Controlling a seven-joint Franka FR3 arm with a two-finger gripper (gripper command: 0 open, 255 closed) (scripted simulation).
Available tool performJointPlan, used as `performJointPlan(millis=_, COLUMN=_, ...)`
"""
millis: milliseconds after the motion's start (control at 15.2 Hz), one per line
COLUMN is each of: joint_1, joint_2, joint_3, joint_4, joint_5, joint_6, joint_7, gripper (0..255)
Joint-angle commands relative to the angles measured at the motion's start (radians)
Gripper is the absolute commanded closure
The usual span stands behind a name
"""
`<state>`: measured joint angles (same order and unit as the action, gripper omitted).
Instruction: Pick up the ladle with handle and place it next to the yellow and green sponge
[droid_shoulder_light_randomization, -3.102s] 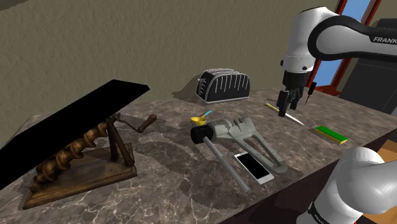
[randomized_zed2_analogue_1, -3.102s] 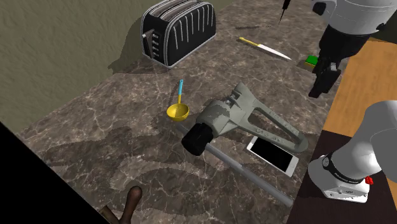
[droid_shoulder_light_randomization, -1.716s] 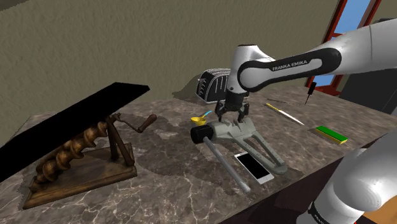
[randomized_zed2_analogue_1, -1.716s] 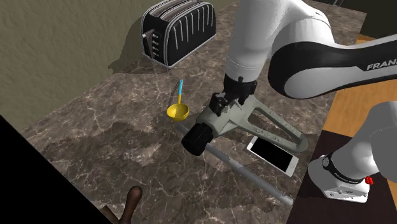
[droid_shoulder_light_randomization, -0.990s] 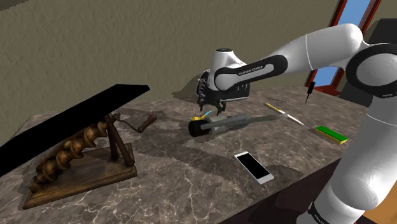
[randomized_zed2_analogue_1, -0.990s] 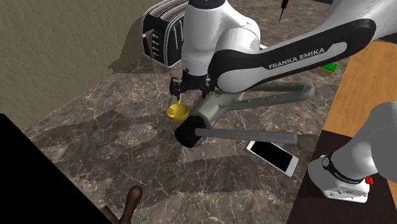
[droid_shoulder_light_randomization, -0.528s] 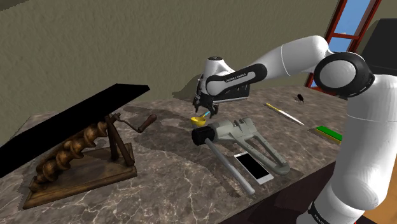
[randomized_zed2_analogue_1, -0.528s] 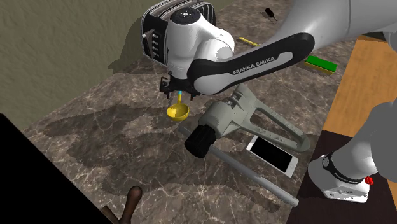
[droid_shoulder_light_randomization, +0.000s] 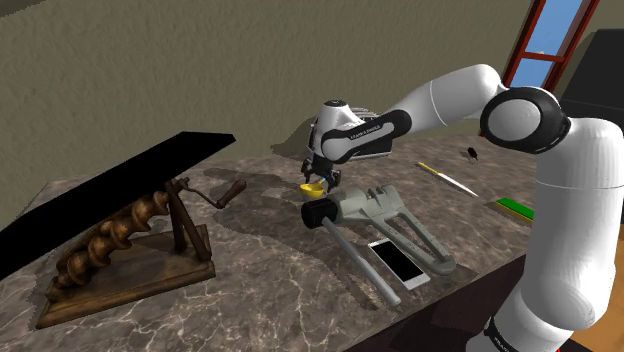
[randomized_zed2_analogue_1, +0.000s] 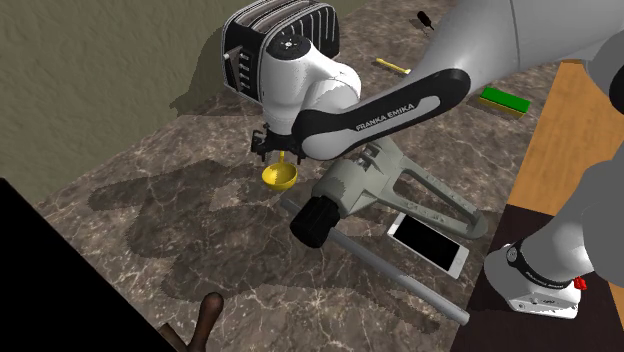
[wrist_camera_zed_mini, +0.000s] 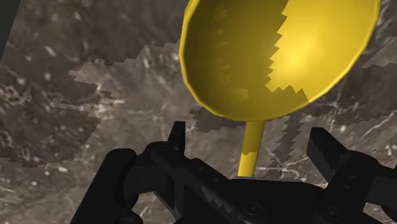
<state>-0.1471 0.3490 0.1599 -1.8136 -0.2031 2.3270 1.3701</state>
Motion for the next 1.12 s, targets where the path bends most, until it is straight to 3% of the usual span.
performJointPlan(millis=0, joint_1=0.000, joint_2=0.002, joint_3=0.000, joint_4=0.001, joint_5=-0.001, joint_6=0.002, joint_7=0.001, gripper=0)
performJointPlan(millis=330, joint_1=0.000, joint_2=0.002, joint_3=0.000, joint_4=0.001, joint_5=-0.001, joint_6=0.002, joint_7=0.001, gripper=0)
performJointPlan(millis=396, joint_1=0.000, joint_2=0.002, joint_3=0.000, joint_4=0.001, joint_5=-0.001, joint_6=0.002, joint_7=0.001, gripper=255)
performJointPlan(millis=1056, joint_1=0.000, joint_2=-0.004, joint_3=0.001, joint_4=0.006, joint_5=0.002, joint_6=-0.009, joint_7=-0.002, gripper=255)
